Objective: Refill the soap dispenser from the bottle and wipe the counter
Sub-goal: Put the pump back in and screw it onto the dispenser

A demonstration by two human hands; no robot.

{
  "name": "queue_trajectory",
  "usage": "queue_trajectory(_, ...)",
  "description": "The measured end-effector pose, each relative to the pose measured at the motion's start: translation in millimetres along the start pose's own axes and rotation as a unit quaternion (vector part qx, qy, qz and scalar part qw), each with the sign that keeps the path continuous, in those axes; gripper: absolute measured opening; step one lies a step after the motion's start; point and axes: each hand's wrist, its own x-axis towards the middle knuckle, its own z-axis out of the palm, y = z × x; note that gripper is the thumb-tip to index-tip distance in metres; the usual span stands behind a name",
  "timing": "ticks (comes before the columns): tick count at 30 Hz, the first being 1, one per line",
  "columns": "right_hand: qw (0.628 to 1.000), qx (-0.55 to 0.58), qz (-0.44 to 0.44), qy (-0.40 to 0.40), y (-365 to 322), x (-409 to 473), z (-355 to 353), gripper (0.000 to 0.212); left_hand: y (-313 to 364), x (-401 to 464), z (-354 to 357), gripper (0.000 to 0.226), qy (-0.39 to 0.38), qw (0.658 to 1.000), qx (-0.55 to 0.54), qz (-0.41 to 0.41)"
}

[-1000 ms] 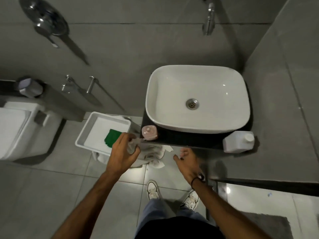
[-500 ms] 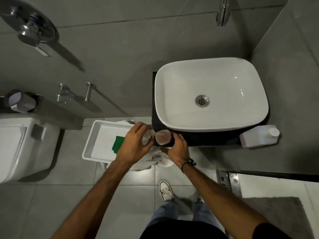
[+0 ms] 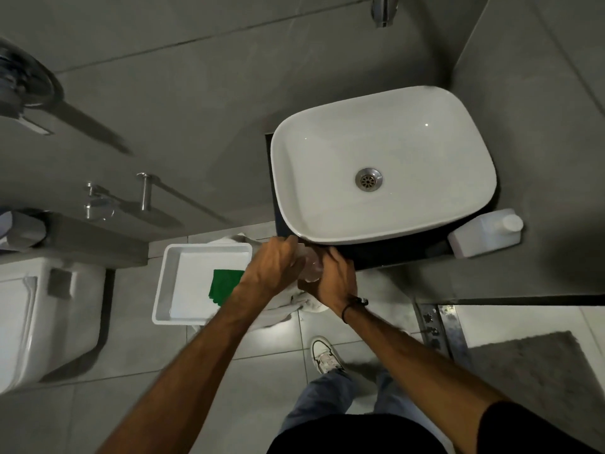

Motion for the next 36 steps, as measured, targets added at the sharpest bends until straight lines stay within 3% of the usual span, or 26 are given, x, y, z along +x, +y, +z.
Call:
queue_trajectory(3, 0.999, -0.008, -0.041, 0.002, 4, -5, -18, 0.071, 2, -7, -11, 0.010, -0.007, 0.998, -0.065, 0.004)
queue_trajectory(8, 0.994, -0.036, -0.100, -0.020, 1, -11, -55, 0.057, 13, -24, -29, 0.036, 0.005, 0.991, -0.102, 0.084)
queue_trajectory(18, 0.986, -0.033, -0.155, -0.053, -1, -18, -105, 0.065, 43, -48, -47, 0.045, 0.036, 0.984, -0.171, 0.039)
queue_trajectory(23, 0.982, -0.045, -0.174, -0.062, -2, -17, -122, 0.061, 63, -51, -53, 0.017, 0.089, 0.990, -0.101, 0.039)
queue_trajectory(31, 0.982, -0.033, -0.172, -0.072, 6, -14, -132, 0.062, 79, -47, -54, 0.030, 0.061, 0.984, -0.071, 0.155)
queue_trajectory(36, 0.979, -0.045, -0.193, -0.052, 6, -14, -142, 0.064, 89, -49, -50, 0.012, 0.124, 0.984, -0.068, 0.110)
